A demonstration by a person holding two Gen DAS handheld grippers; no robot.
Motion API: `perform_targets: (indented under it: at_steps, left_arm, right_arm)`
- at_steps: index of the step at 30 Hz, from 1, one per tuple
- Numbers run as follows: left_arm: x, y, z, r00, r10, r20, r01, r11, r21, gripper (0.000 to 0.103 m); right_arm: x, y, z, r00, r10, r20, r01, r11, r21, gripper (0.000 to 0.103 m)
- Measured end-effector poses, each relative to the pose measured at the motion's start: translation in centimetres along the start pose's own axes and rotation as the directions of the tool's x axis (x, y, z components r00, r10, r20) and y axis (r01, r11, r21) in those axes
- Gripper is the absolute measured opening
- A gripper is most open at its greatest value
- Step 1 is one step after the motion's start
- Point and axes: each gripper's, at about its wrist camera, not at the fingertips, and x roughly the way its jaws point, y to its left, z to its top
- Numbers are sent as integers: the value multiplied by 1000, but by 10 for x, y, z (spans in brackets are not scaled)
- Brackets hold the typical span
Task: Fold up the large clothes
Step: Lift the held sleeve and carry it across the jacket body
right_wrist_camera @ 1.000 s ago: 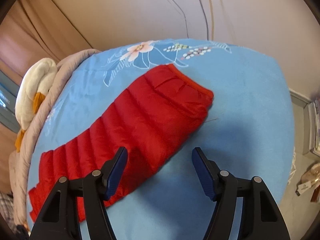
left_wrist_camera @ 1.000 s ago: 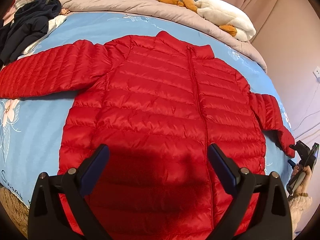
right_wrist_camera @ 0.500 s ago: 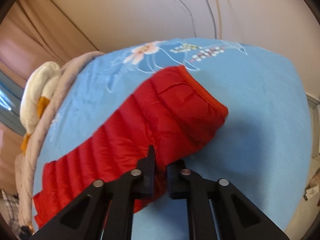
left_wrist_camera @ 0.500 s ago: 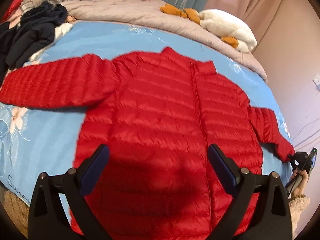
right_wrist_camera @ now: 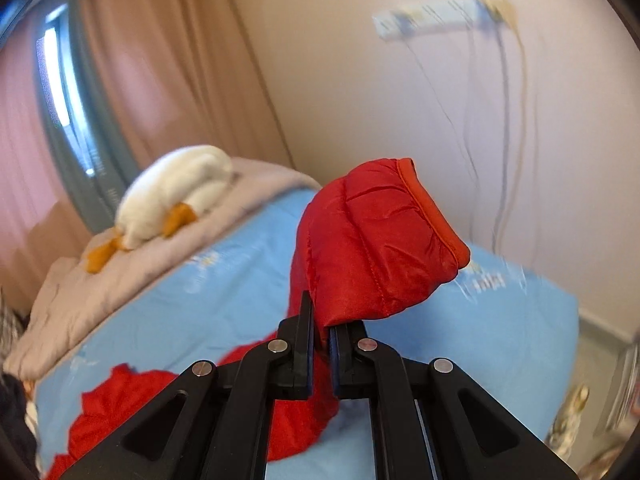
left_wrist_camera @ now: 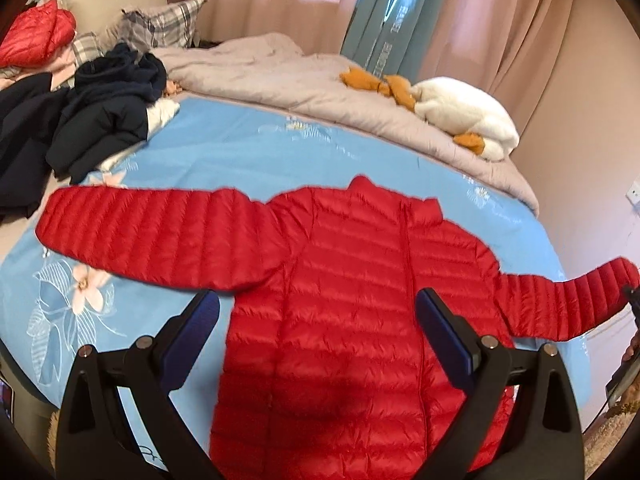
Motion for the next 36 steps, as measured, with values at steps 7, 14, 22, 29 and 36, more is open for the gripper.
perform_targets:
  at_steps: [7, 14, 22, 29, 36]
  left_arm:
    - [-22, 9, 14, 998, -27, 54, 27, 1000, -4, 98]
    - [-36, 24, 27, 995, -32, 94, 34, 999, -20, 99]
    - [-45, 41, 32, 993, -25, 117, 31, 998, -50, 99]
    - [-41, 49, 32, 994, -10, 105, 15, 999, -47, 99]
    - [-37, 58, 29, 995, -5, 95, 11, 998, -68, 99]
  right_arm:
    - [-30, 59, 3, 994, 95, 45, -89, 988, -128, 7]
    - [-53, 110, -6, 979, 196, 52, -178, 953, -245, 7]
    - [-72, 176, -28, 950, 313, 3, -286, 873, -395, 7]
    - [-72, 216, -65, 897, 418, -142, -436, 789, -434, 7]
    - [-66, 255, -127, 832, 440, -339, -555, 682, -477, 7]
